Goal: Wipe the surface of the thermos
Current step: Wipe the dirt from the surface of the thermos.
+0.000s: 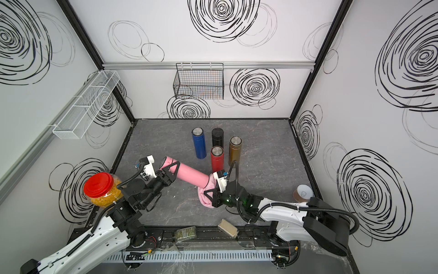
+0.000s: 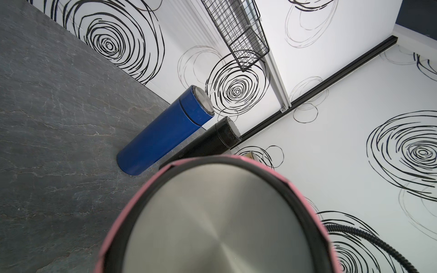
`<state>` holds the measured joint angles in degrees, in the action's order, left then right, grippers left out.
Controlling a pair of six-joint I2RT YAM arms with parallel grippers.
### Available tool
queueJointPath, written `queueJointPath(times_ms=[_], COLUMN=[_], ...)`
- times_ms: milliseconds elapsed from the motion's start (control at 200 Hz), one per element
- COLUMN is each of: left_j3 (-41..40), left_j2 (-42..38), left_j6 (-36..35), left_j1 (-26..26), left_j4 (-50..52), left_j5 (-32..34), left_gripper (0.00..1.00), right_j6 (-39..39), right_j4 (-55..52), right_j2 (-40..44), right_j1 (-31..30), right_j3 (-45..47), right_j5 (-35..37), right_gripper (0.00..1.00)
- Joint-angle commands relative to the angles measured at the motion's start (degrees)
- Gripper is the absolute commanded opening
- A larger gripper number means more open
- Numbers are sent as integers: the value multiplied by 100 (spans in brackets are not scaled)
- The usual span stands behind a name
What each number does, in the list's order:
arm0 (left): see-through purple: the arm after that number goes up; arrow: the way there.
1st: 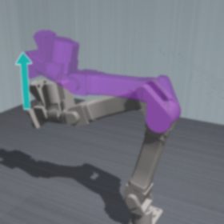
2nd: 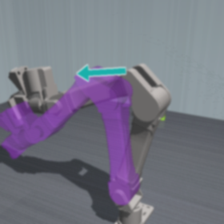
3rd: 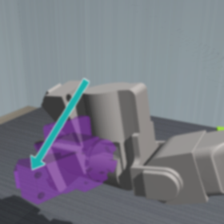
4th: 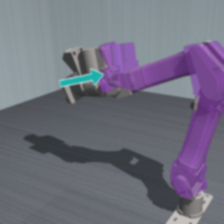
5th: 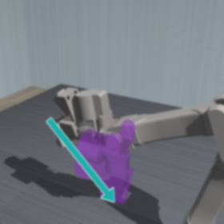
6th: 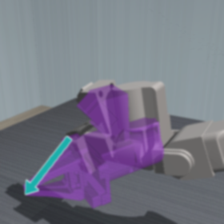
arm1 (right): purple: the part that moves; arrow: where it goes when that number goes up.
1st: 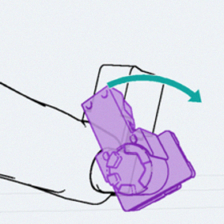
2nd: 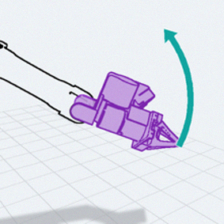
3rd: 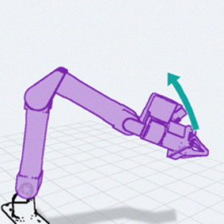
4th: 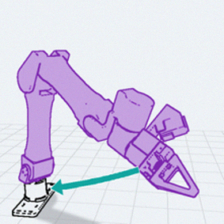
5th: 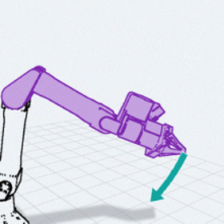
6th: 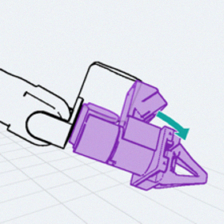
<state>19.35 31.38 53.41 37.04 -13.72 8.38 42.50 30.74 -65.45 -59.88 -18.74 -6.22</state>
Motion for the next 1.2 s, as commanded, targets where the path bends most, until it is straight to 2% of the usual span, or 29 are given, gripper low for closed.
queueJointPath(times_ms=[0, 135, 300, 395, 475, 711, 986, 1116, 1196], left_j3=[-18, -43, -115, -112, -78, -72, -77, -81, -66], left_j2=[-162, -160, -143, -124, -89, 0, 96, 90, 49], left_j6=[101, 133, 195, 188, 165, 160, 94, 91, 93], left_j1=[-30, -28, -30, -30, -30, -30, -32, -30, -30], left_j4=[-716, -803, -1020, -1089, -1109, -1163, -1177, -1161, -1161], left_j5=[-57, -100, -102, -100, -100, -159, -135, -152, -166], left_gripper=[0, 0, 0, 0, 0, 0, 0, 0, 0], right_j6=[29, -30, 148, 261, 243, -12, -658, -783, -706], right_j4=[-112, 93, 1081, 1701, 1818, 1289, 962, 865, 379], right_j2=[473, 659, 221, -137, -345, -283, 196, 536, 607], right_j1=[239, 450, 460, 294, 54, -461, -778, -815, -720], right_j3=[121, 170, 220, 337, 348, 231, -209, -138, -149], right_j5=[250, 90, -472, -676, -642, -307, -322, 47, 445], right_gripper=[0, 0, 0, 0, 0, 0, 0, 0, 0])
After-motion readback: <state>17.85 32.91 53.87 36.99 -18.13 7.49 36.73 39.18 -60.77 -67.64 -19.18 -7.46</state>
